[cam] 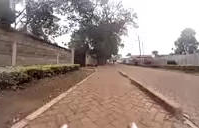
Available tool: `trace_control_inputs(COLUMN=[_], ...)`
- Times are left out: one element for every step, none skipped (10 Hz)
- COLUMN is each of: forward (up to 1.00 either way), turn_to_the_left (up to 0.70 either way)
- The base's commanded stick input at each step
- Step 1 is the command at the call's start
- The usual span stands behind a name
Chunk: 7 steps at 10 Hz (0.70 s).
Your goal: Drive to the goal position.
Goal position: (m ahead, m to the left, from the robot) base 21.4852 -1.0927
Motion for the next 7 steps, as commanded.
trace_control_inputs(forward=[0.70, 0.70, 0.70, 0.70, 0.70, 0.70, 0.70], turn_to_the_left=[0.00, 0.00, 0.00, 0.00, 0.00, 0.00, 0.00])
